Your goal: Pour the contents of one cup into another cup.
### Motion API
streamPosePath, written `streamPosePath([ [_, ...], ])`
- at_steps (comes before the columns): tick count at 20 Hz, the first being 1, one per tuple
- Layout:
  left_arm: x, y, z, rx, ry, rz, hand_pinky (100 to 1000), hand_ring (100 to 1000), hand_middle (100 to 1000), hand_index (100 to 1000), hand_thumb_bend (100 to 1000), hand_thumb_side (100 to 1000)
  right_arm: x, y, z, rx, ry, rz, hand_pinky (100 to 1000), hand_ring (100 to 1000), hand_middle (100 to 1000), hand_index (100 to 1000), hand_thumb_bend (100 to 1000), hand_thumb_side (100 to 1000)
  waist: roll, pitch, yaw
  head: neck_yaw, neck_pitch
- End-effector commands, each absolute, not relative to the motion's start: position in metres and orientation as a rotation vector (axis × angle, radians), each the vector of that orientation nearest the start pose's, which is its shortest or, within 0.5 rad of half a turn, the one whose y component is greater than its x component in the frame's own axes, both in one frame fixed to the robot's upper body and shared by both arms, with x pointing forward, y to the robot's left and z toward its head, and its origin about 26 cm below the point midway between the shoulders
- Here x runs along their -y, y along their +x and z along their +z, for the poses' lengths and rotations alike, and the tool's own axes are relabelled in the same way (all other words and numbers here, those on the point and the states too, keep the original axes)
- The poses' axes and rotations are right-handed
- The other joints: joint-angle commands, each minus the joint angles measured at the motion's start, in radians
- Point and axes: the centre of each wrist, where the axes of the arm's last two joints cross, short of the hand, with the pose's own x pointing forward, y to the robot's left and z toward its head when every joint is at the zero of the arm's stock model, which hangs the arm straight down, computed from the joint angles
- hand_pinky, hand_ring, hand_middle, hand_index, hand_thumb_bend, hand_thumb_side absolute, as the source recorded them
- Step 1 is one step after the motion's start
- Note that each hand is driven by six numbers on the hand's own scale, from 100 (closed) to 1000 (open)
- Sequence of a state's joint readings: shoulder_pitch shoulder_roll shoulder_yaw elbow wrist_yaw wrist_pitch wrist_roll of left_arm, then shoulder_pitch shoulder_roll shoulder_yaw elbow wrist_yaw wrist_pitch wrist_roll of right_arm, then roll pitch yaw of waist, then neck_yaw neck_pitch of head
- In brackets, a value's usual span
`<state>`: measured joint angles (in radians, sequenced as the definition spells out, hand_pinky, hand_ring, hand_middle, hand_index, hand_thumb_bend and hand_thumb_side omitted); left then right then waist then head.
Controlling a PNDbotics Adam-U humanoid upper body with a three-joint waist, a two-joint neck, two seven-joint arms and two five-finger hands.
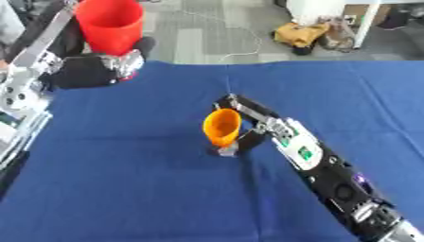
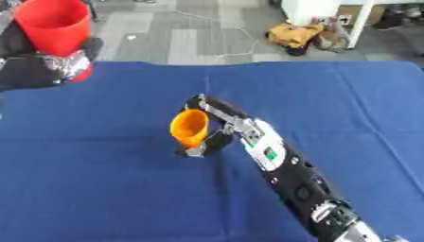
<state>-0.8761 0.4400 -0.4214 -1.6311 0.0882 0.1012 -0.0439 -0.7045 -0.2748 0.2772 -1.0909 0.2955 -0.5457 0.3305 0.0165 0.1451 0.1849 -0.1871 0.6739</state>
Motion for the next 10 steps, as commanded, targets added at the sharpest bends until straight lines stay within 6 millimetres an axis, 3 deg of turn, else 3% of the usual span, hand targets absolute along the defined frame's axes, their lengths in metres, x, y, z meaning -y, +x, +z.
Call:
streamPosePath([
  [1, -0.148, 0.369, 0.286, 2.212, 0.01, -0.999, 116, 462, 454, 787, 203, 117, 0.197, 0.436, 0.117, 2.059, 0.026, 1.367, 225, 414, 291, 449, 298, 137, -0.001, -0.021, -0.002, 0.0, -0.006],
  [10, -0.143, 0.373, 0.286, 2.247, 0.166, -1.15, 112, 452, 443, 787, 232, 100, 0.148, 0.41, 0.138, 2.097, 0.289, 1.569, 220, 411, 286, 443, 275, 129, -0.009, -0.023, -0.031, 0.012, -0.006],
])
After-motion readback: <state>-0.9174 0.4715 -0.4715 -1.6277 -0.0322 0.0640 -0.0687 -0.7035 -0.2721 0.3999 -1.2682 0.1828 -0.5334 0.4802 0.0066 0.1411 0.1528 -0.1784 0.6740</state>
